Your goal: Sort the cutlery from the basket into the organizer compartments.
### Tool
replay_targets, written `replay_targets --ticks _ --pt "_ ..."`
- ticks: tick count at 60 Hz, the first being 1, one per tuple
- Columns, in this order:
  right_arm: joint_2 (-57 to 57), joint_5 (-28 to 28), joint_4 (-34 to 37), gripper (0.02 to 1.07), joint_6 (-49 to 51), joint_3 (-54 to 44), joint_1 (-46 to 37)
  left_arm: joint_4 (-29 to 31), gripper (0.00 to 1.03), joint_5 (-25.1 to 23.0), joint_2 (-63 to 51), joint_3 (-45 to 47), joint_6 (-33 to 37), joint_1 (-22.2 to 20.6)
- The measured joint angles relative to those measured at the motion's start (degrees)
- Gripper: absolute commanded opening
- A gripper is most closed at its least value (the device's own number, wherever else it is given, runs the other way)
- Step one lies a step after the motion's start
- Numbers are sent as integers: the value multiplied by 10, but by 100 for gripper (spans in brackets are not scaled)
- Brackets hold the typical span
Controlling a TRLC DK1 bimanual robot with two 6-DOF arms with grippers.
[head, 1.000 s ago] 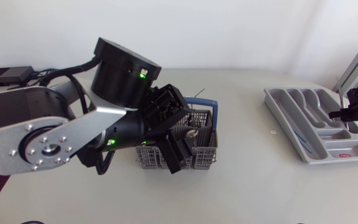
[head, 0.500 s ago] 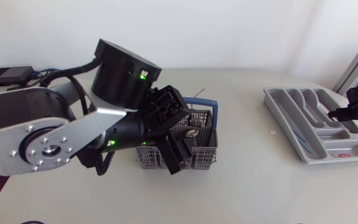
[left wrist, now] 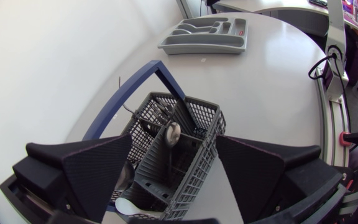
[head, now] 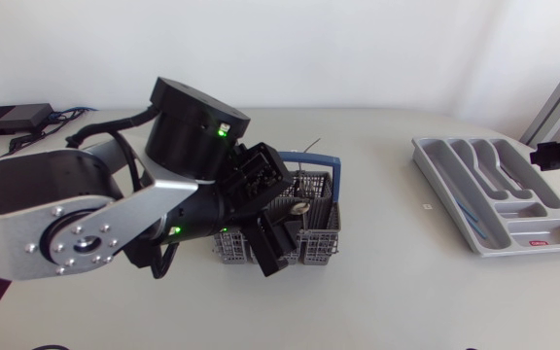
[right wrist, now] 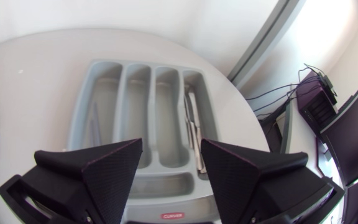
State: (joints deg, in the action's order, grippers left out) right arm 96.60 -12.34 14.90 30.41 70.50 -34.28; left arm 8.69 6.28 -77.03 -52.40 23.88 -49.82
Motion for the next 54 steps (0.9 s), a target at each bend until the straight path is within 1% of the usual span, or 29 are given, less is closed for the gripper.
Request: replay_targets --ticks 8,18,22,27,30,36,40,46,54 --pt "-89 -25 -3 74 0 -99 32 -31 93 -10 -19 0 4 7" --pt "-175 -40 -3 74 0 -187 70 -52 91 -28 -45 0 6 19" --pt "-203 -40 -5 74 0 -218 88 -65 86 -40 -56 0 6 22" --pt "-230 -40 -6 74 0 -253 108 -82 84 -60 -71 0 6 26" --pt "-242 -40 -5 74 0 -268 116 -92 84 -66 -80 0 7 28" --pt "-261 -40 -6 74 0 -287 127 -104 81 -92 -93 -1 7 37" --pt "-270 -40 -6 74 0 -297 132 -108 76 -103 -103 -3 6 45" --pt "-275 -40 -7 74 0 -306 139 -118 71 -134 -116 -9 6 60" --pt "-275 -40 -11 74 -1 -313 150 -136 68 -146 -129 -19 6 67"
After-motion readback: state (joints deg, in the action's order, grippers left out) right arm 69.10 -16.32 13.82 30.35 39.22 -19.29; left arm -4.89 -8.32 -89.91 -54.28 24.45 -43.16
